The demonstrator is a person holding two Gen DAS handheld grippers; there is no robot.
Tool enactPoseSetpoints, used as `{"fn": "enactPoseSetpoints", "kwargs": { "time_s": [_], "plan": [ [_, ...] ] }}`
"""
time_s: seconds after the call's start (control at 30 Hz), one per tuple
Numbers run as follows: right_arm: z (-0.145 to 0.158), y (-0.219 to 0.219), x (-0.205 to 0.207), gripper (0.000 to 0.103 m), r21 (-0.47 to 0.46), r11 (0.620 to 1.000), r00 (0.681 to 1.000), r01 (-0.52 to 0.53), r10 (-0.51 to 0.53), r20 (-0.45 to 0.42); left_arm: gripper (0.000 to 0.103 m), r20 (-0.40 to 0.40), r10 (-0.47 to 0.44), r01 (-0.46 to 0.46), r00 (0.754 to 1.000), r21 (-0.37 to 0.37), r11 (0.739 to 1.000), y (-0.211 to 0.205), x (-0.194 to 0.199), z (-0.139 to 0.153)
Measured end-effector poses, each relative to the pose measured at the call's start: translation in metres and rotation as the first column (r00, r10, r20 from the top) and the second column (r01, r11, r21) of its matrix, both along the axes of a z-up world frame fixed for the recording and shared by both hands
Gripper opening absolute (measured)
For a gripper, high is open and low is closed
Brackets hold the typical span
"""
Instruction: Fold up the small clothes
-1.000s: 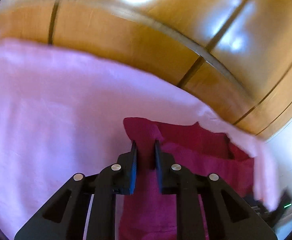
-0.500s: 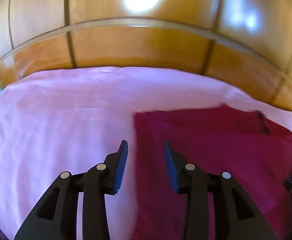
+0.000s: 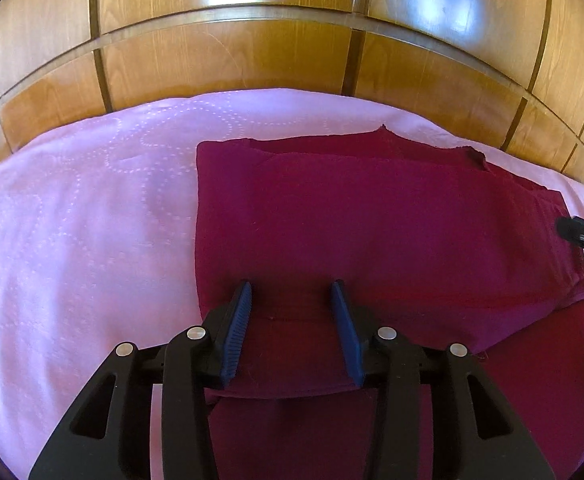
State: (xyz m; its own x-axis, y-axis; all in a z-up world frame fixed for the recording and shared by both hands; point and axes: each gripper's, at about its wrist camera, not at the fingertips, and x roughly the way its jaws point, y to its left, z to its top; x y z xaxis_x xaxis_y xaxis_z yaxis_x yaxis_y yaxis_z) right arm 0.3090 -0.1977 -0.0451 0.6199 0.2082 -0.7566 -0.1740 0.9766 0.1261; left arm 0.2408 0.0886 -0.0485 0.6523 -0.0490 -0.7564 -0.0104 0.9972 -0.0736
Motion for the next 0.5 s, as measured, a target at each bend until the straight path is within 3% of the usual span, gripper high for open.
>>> {"fn": "enactPoseSetpoints", "kwargs": {
  "time_s": [0.07, 0.23, 0.5],
  "plan": [
    [-0.023, -0.001, 0.016, 0.071, -0.022, 0.999, 0.997, 0.032, -0.033, -0.064, 0.043, 0.005, 0.004, -0.004, 1.000, 0.000, 1.000, 0.001, 0.000, -0.001],
    [-0.030, 0.002, 0.012, 0.076, -0.029, 0.999, 0.999, 0.043, -0.043, 0.008, 0.044, 0.014, 0.009, -0.009, 1.000, -0.002, 1.000, -0.001, -0.002, -0.002],
    [-0.030, 0.006, 0.008, 0.081, -0.060, 0.997, 0.998, 0.057, -0.055, 0.029, 0.045, 0.017, 0.014, -0.015, 1.000, 0.016, 1.000, -0.003, -0.003, -0.001]
  ]
}}
